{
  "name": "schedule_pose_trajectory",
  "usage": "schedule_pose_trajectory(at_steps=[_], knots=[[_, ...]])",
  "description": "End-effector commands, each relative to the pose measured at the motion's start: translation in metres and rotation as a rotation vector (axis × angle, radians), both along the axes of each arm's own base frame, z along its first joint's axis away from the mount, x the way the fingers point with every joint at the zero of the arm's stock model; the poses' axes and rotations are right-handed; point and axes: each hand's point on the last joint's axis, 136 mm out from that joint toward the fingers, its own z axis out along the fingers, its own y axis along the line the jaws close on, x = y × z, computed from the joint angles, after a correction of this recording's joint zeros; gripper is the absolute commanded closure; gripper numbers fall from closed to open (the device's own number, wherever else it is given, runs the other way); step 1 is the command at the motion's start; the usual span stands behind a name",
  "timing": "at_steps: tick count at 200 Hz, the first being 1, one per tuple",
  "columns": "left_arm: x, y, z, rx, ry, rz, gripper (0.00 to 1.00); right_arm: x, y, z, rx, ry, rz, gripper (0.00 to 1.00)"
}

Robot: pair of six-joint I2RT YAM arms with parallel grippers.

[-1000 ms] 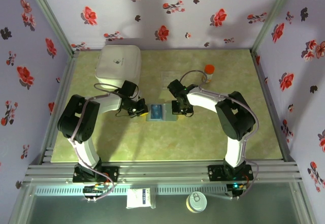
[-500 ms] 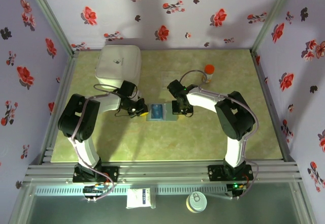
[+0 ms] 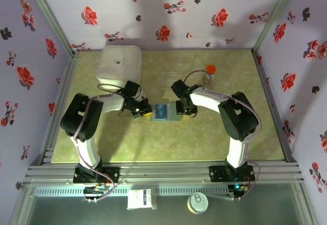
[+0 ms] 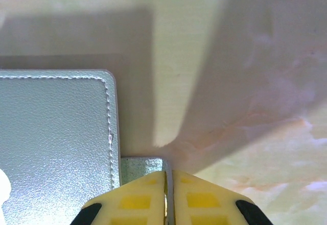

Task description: Take the credit cards out of the card holder

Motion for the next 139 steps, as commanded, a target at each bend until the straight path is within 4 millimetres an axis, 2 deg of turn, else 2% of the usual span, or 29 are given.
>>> schedule_pose_trajectory(at_steps=[1,38,94,139], knots=[[-0.02,0.016,-0.039,0.133,0.106,0.032,1.0,-0.012,-0.031,-0.002,-0.108,0.038,-0.011,0.9],[-0.02,0.022,-0.039,0.166,0.098,0.026,1.0,-0.014,-0.038,0.0,-0.117,0.035,-0.019,0.88],[-0.019,0.02,-0.036,0.165,0.097,0.014,1.0,-0.019,-0.053,0.001,-0.151,0.036,-0.039,0.71],[-0.019,0.02,-0.036,0.161,0.099,0.015,1.0,-0.022,-0.054,-0.005,-0.156,0.057,-0.038,0.62]])
